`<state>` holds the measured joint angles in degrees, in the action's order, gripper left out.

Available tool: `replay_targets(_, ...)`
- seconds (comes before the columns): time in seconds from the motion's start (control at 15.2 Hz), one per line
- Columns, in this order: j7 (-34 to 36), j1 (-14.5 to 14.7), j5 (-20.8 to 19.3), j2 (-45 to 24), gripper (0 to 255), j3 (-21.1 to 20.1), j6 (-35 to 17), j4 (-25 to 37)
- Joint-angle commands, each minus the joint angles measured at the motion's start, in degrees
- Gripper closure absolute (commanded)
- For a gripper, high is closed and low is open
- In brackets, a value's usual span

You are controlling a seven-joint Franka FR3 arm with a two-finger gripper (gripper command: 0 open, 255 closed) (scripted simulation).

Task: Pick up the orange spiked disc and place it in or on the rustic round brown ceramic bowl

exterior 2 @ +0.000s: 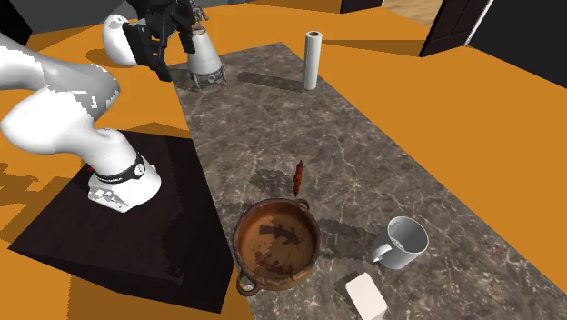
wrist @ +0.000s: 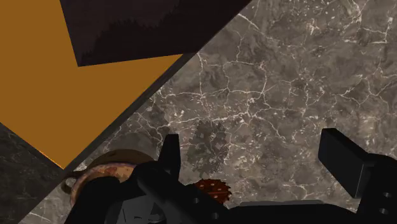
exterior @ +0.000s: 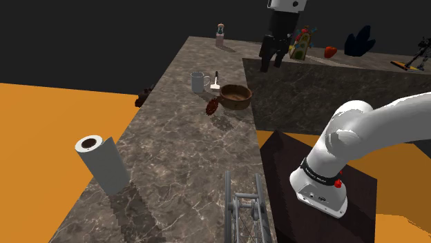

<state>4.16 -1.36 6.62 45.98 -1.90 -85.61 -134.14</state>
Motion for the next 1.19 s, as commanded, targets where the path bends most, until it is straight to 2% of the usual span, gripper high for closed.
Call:
replay_targets(0.0, 0.0, 0.0, 0.0, 0.0, 0, 0.0, 0.0, 0.0)
replay_targets(0.59, 20.4, -5.7, 1.9, -14.1, 0, -8.7, -16.5, -1.6)
replay_targets(1.12, 39.3, -11.2, -1.3, -30.2, 0, -13.9, -28.5, 2.2)
